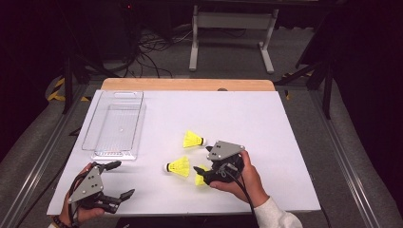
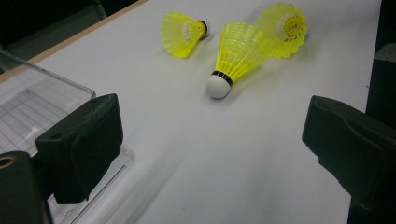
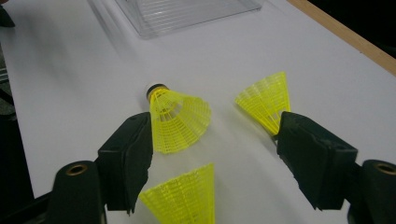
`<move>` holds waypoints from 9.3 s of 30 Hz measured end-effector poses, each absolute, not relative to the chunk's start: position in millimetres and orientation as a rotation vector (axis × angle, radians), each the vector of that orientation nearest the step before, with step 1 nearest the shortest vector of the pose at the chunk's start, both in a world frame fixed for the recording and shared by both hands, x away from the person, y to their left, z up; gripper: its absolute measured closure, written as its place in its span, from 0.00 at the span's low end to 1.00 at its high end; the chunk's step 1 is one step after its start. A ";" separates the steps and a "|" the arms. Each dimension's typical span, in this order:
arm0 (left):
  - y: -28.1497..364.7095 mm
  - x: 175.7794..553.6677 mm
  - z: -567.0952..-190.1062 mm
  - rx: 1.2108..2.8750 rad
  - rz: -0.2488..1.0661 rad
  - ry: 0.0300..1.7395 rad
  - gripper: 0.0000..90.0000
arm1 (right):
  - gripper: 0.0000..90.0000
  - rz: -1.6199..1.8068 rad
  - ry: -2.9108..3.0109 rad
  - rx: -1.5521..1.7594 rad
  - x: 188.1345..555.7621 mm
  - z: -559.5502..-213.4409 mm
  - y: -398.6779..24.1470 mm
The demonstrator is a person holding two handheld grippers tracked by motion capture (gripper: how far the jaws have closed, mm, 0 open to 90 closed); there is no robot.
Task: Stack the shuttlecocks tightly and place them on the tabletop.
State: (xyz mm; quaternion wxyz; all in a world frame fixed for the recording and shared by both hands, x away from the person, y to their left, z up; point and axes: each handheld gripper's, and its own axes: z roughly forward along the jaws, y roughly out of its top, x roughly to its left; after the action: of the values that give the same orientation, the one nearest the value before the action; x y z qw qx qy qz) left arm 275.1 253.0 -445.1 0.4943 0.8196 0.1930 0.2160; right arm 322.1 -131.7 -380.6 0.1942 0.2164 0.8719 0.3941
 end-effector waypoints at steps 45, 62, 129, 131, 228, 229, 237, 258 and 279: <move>252.3 277.5 -448.2 2.007 0.501 0.465 0.08 | 0.52 0.878 2.652 0.597 310.9 -438.1 -165.5; 251.9 277.8 -448.5 2.014 0.498 0.462 0.08 | 0.59 0.852 2.653 0.597 316.7 -446.1 -164.8; 252.7 277.2 -447.4 2.008 0.507 0.462 0.09 | 0.72 0.798 2.528 0.678 320.8 -445.6 -172.9; 252.6 277.2 -447.3 2.007 0.507 0.462 0.09 | 0.72 0.795 2.527 0.678 321.3 -445.8 -173.4; 251.7 280.8 -449.5 2.016 0.480 0.469 0.08 | 0.37 0.841 2.665 0.482 372.4 -430.6 -171.2; 251.5 280.8 -449.5 2.015 0.477 0.469 0.08 | 0.37 0.844 2.661 0.486 372.7 -430.5 -172.6; 251.4 281.0 -449.4 2.017 0.474 0.470 0.08 | 0.32 0.841 2.640 0.523 373.0 -428.2 -181.0; 251.1 280.9 -449.0 2.018 0.474 0.469 0.08 | 0.39 0.880 2.614 0.512 369.2 -424.6 -181.2; 252.2 280.5 -448.0 2.012 0.478 0.472 0.08 | 0.36 0.885 2.590 0.595 364.7 -416.9 -207.8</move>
State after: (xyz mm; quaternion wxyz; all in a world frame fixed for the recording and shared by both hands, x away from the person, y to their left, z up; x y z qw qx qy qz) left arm 280.5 252.2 -448.0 0.4882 0.8278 0.1942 0.1966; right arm 364.7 -207.8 -416.9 0.1694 0.2094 0.9113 0.3114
